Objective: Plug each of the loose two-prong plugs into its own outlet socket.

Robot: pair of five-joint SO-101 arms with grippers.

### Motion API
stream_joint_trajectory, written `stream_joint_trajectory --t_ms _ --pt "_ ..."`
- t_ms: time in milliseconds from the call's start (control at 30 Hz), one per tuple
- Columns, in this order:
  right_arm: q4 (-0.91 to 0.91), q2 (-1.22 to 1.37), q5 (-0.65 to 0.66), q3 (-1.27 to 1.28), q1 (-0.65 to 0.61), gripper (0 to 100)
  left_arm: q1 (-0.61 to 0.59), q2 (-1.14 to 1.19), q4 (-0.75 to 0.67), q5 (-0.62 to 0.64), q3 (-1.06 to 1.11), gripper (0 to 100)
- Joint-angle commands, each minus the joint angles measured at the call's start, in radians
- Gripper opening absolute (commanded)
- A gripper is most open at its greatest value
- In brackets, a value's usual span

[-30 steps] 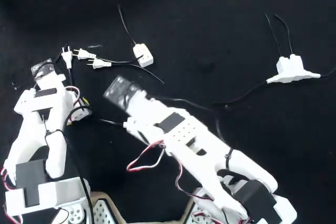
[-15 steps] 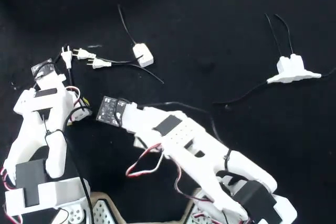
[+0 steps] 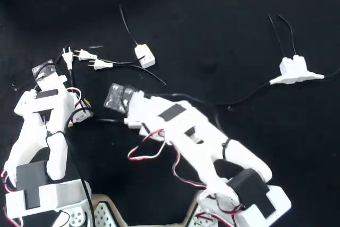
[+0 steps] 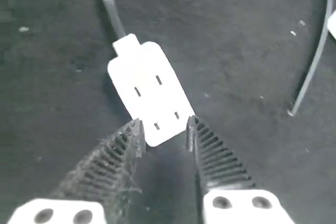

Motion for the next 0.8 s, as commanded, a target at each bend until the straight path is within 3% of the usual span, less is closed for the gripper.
stream_joint_trajectory --t_ms 0,233,467,633,767 --pt "-0.028 0.002 -0.035 -0.045 0.055 12.4 -0.002 -0.038 -0.005 0.005 -0.007 22" --pt "-0.021 -0.019 -0.121 -0.068 0.066 12.4 0.001 -0.041 -0.003 -0.02 -0.005 22" --pt "-0.038 -0.209 -0.404 -0.024 0.15 12.4 0.093 -0.048 -0.002 -0.101 0.01 22" --pt "-0.172 -0.262 -0.509 0.068 0.193 12.6 0.142 -0.048 -0.002 -0.175 0.016 22" --pt "-0.262 -0.262 -0.551 0.117 0.198 12.4 0.147 -0.049 0.077 -0.193 -0.028 22"
